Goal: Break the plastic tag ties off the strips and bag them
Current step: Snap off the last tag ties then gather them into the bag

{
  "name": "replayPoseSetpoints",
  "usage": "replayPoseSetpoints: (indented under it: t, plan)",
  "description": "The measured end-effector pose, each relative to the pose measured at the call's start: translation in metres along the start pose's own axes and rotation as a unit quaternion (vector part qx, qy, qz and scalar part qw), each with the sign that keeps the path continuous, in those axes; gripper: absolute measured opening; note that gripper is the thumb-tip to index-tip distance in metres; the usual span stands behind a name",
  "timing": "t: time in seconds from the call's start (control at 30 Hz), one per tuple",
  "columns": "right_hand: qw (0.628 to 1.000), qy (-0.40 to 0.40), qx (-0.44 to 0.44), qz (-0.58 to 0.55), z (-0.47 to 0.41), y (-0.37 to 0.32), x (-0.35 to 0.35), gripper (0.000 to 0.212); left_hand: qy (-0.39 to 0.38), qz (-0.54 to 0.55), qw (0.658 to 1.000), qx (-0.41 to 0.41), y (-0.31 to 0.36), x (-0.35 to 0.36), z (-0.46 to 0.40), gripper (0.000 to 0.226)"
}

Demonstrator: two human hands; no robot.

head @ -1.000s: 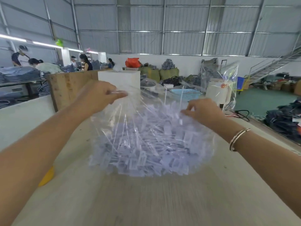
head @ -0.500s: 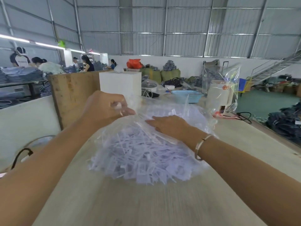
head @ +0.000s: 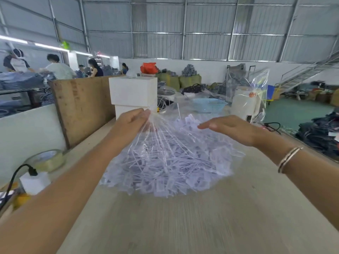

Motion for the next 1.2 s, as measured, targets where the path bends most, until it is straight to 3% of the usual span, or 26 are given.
replayPoseSetpoints:
  t: [0.1,0.2,0.23,0.3,0.37,0.43,0.5,0.53,0.6,0.63,0.67,0.73,0.83,0.9,1.0,1.2]
  plan:
    - [0.995,0.039,0.019,0.089,-0.004,0.013,0.001,0.074,0.007,0.034,0.999,0.011,0.002,0.0,-0.001,0.038]
    - [0.977,-0.1,0.086,0.169,-0.007,0.041,0.051,0.091,-0.032,0.045,0.998,-0.003,-0.002,0.009,0.001,0.024]
    - [0.973,-0.125,0.107,0.163,-0.007,0.05,0.066,0.088,-0.052,0.034,0.998,-0.014,-0.005,0.014,0.004,0.019]
    - [0.976,-0.099,0.129,0.147,-0.012,0.06,0.081,0.07,-0.085,0.02,0.996,-0.036,-0.014,0.026,0.013,0.015]
    - [0.972,-0.065,0.129,0.184,-0.018,0.059,0.081,0.056,-0.086,-0.016,0.994,-0.065,-0.019,0.034,0.019,0.03]
    - [0.963,-0.047,0.122,0.237,-0.022,0.051,0.075,0.051,-0.08,-0.111,0.986,-0.094,-0.023,0.036,0.018,0.062]
    - [0.959,0.021,0.102,0.264,-0.018,0.032,0.054,0.052,-0.081,-0.166,0.976,-0.119,-0.027,0.034,0.015,0.069]
    - [0.961,0.104,0.073,0.246,-0.012,0.019,0.037,0.051,-0.082,-0.167,0.975,-0.123,-0.028,0.032,0.014,0.065]
    - [0.941,0.273,-0.047,0.193,0.01,-0.013,0.006,0.051,-0.087,-0.141,0.98,-0.112,-0.026,0.03,0.014,0.059]
    - [0.933,0.308,-0.103,0.153,0.018,-0.026,-0.003,0.046,-0.085,-0.121,0.984,-0.099,-0.023,0.03,0.014,0.059]
    - [0.94,0.297,-0.131,0.105,0.017,-0.033,-0.003,0.038,-0.076,-0.101,0.988,-0.085,-0.019,0.03,0.014,0.059]
    - [0.976,0.179,-0.117,0.046,0.001,-0.04,0.022,0.025,-0.048,-0.08,0.994,-0.05,-0.009,0.028,0.014,0.06]
    - [0.993,0.044,-0.106,0.004,-0.02,-0.051,0.072,0.037,-0.027,-0.075,0.997,-0.009,0.003,0.023,0.013,0.052]
    - [0.99,0.031,-0.136,-0.021,-0.027,-0.064,0.087,0.027,-0.001,-0.065,0.998,0.01,0.005,0.014,0.012,0.053]
    - [0.981,0.035,-0.162,0.1,-0.033,-0.07,0.087,0.019,0.023,-0.065,0.997,0.032,0.011,0.002,0.011,0.063]
    - [0.947,0.015,-0.27,0.174,-0.035,-0.095,0.116,0.022,-0.067,-0.073,0.993,0.056,0.016,0.016,0.011,0.051]
Point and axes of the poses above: each hand's wrist, its own z-axis away from the middle knuckle, its own x-axis out of the palm, y = z × x, the point moved 7 cm from there along -z, towards the middle knuckle
